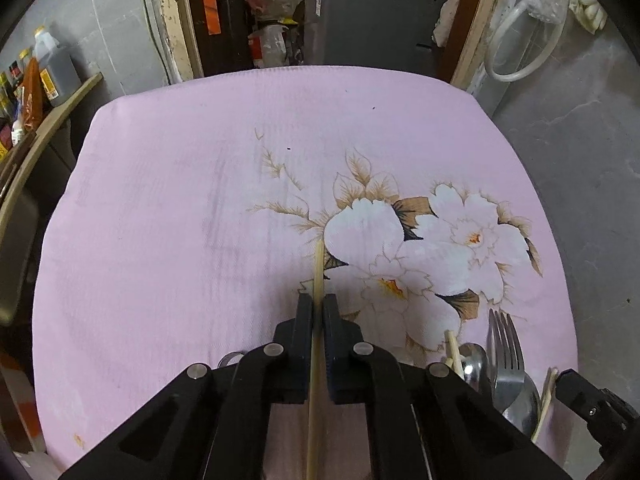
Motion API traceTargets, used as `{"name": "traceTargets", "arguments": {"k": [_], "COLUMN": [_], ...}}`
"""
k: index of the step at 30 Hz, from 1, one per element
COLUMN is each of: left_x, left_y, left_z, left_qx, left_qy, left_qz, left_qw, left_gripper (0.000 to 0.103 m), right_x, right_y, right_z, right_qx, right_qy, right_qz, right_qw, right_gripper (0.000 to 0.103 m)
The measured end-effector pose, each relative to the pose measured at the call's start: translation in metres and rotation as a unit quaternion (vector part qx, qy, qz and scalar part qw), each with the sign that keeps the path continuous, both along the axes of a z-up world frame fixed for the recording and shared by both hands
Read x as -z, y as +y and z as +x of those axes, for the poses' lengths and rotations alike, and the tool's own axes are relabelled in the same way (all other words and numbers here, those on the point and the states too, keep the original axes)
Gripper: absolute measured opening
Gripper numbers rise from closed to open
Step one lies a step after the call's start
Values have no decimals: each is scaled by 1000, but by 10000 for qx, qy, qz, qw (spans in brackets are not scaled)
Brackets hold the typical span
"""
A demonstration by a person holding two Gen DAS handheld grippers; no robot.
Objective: Organize utensils
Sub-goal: 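Close the left gripper on a chopstick while the right gripper closes on another chopstick, then lift the chopsticks and carry both tools toward the white caddy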
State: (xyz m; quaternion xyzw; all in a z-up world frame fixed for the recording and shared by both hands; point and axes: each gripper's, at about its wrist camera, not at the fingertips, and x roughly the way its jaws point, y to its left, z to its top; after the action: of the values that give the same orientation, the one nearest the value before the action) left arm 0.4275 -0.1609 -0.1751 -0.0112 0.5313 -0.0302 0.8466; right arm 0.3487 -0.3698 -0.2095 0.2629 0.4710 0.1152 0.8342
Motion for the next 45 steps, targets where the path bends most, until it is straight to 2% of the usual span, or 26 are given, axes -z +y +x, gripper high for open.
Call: {"name": "traceTargets", "arguments": {"k": [4,8,12,15,19,26,28,30,34,38,45], "left_x": [-2,0,1,2,3,4,3,1,-24,-55,-111], "left_y": [7,8,6,8,13,17,17,17,26,35,44], "left_z": [-1,-14,-25,-32,-36,-28,-26,-28,-46,-67,-117], "left_qx": [-144,-150,-123,-139,-185,-141,-170,-212,-377,-505,-489], "left_qy": [150,259,343,396,436,668,713,703,190,-292,-1183], "left_qz": [-244,-260,-263,-290,-384,-449,-456,-503,-813,-1112,-1414], "left_qw": [9995,9992,9990,9987,9981,9967,9963,9960,9958,9921,9816], "left_gripper": [5,5,5,5,6,6,5,5,5,5,5], "right_x": [4,7,13,16,12,3,3,1,-22,-52,-107], "right_y": [-1,0,4,9,19,30,27,19,8,1,-4], "right_z": [5,4,7,11,13,23,23,21,8,-11,-56], "right_qx": [-68,-81,-107,-132,-168,-244,-200,-90,16,60,-59], "right_qy": [221,449,624,760,822,1049,1080,1085,635,83,-987], "right_qz": [18,70,33,-27,-322,-964,-911,-579,-267,-87,-287], "right_qw": [9997,9989,9980,9970,9960,9895,9898,9924,9976,9999,9947], "right_gripper": [1,2,10,12,12,5,4,4,4,4,4]}}
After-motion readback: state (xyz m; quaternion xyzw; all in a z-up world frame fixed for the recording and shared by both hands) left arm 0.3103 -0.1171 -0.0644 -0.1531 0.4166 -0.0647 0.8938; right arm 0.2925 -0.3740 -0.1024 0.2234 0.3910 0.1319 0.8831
